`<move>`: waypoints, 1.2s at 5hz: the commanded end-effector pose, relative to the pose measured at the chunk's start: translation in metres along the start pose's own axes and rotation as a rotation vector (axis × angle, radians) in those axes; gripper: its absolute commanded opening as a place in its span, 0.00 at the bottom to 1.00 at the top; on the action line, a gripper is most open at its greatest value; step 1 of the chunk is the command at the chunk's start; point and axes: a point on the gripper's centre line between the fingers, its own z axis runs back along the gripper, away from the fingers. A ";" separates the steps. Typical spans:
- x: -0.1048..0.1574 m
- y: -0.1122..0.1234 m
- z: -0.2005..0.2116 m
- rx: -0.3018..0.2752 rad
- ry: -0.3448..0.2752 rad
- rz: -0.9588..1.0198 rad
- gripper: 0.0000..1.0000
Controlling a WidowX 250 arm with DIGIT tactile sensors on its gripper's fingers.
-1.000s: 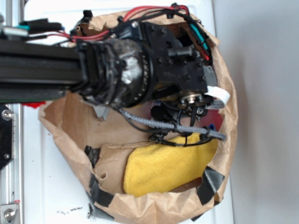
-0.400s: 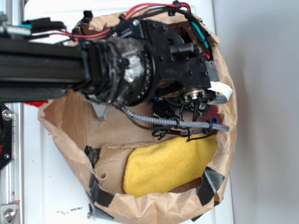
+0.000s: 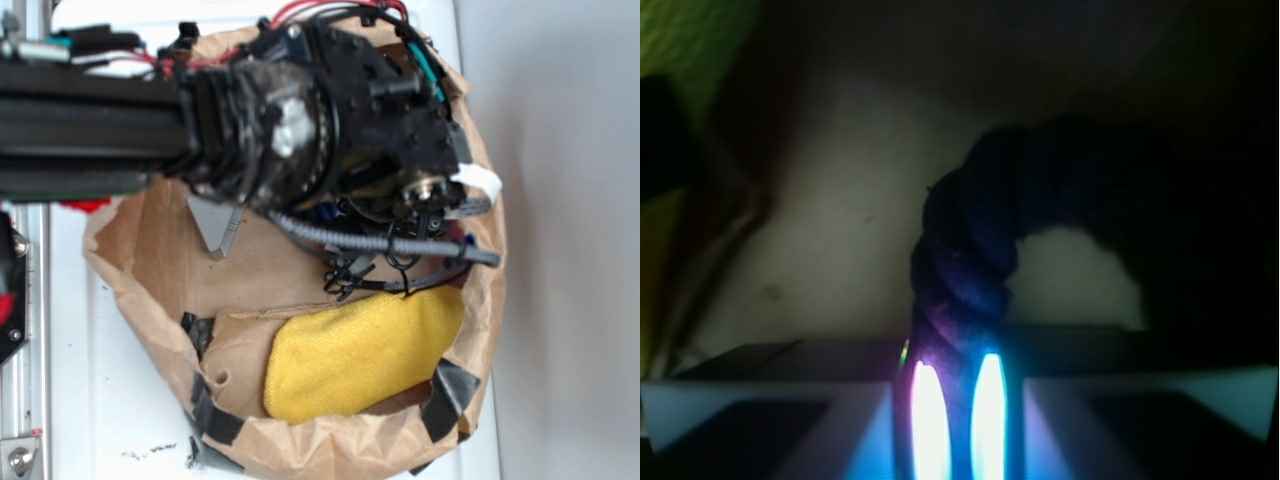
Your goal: Grab the blue rope.
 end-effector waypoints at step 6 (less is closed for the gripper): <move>-0.021 -0.019 0.166 0.124 -0.078 0.249 0.00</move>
